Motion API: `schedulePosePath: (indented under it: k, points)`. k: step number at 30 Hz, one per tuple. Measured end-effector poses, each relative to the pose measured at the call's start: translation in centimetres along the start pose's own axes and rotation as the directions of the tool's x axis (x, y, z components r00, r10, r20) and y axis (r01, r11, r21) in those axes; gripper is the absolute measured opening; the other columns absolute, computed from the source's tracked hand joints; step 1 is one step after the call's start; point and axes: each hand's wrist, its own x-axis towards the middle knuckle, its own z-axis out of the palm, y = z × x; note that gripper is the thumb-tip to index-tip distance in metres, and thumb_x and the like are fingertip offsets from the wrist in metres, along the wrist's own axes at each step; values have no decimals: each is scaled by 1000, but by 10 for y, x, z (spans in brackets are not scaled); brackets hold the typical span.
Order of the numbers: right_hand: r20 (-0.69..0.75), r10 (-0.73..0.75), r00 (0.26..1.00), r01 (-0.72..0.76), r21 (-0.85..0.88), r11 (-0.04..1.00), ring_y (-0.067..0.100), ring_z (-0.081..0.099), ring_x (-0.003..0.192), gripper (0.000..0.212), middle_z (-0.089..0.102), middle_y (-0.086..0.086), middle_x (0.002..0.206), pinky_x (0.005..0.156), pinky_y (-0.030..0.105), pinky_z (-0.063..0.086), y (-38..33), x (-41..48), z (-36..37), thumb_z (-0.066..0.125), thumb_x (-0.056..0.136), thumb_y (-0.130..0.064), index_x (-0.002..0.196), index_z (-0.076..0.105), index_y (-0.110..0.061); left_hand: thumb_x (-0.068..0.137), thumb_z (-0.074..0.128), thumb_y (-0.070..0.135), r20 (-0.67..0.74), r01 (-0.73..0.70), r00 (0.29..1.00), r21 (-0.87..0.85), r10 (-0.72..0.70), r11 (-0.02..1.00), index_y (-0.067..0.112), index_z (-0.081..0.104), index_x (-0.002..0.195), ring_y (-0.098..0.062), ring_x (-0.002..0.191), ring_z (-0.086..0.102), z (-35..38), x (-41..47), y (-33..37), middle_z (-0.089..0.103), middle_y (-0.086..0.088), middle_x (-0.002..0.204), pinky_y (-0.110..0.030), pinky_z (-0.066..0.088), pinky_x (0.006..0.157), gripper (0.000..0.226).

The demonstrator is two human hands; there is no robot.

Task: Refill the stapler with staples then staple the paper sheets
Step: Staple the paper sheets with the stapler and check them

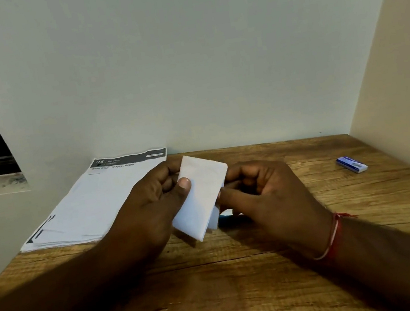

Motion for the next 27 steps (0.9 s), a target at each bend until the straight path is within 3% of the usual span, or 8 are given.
schedulePosePath:
  k: [2, 5, 8, 11, 15, 19, 24, 27]
  points:
    - [-27, -28, 999, 28, -8, 1000, 11, 82, 79, 9, 87, -3, 91, 71, 28, 66, 1, 1, -1, 83, 98, -20, 100, 87, -28, 108, 67, 37, 26, -41, 999, 32, 40, 999, 34, 74, 144, -30, 125, 82, 3, -3, 2, 84, -5, 135, -71, 61, 109, 37]
    - [-92, -72, 993, 67, -54, 996, 6, 78, 69, 6, 85, -4, 83, 63, 27, 62, 2, 3, -1, 85, 98, -25, 92, 86, -24, 94, 80, 43, -90, -78, 991, 164, 94, 983, 41, 71, 145, -15, 114, 83, 6, -3, 8, 82, 11, 130, -49, 67, 105, 52]
    - [-150, -136, 979, 114, -146, 983, 8, 78, 69, 7, 84, -10, 81, 61, 24, 60, 2, 2, 1, 89, 94, -27, 87, 86, -26, 85, 92, 40, -208, -144, 950, 364, 231, 920, 43, 73, 120, -12, 104, 77, 5, -4, 14, 78, 12, 118, -26, 64, 90, 40]
    - [-147, -213, 966, 180, -208, 961, 11, 79, 73, 5, 83, -10, 83, 62, 21, 60, 0, -2, 5, 88, 93, -25, 89, 88, -27, 90, 93, 42, -157, -244, 933, 391, 325, 888, 37, 78, 103, -10, 90, 76, 12, -9, 16, 80, 8, 101, -16, 60, 81, 20]
    - [-115, -307, 945, 261, -304, 916, 6, 79, 79, 9, 83, -17, 85, 64, 12, 55, -5, -5, 7, 87, 95, -20, 96, 89, -29, 82, 91, 69, -115, -242, 953, 264, 279, 934, 34, 80, 103, -13, 87, 82, 19, -16, 23, 84, 3, 96, -19, 63, 79, 42]
    - [-90, -341, 936, 286, -372, 883, 2, 79, 87, 12, 84, -19, 92, 69, 11, 56, -7, -4, 6, 84, 98, -20, 103, 90, -28, 84, 95, 50, -161, -206, 953, 279, 257, 938, 35, 84, 96, -11, 84, 86, 18, -17, 30, 88, 5, 91, -18, 65, 74, 23]
    - [-98, -327, 940, 280, -329, 902, -2, 79, 92, 10, 84, -24, 96, 73, 9, 56, -8, -4, 8, 79, 101, -33, 104, 89, -34, 89, 95, 45, -176, -164, 960, 276, 217, 947, 35, 88, 96, -17, 84, 88, 20, -20, 36, 89, 6, 90, -35, 70, 81, 15]
    - [-89, -280, 956, 248, -268, 931, -4, 80, 94, 10, 85, -24, 99, 77, 8, 57, -6, -2, 7, 79, 102, -29, 103, 89, -33, 91, 88, 40, -150, -166, 965, 293, 216, 942, 38, 89, 96, -8, 83, 87, 19, -20, 37, 89, 10, 88, -23, 69, 79, 5]
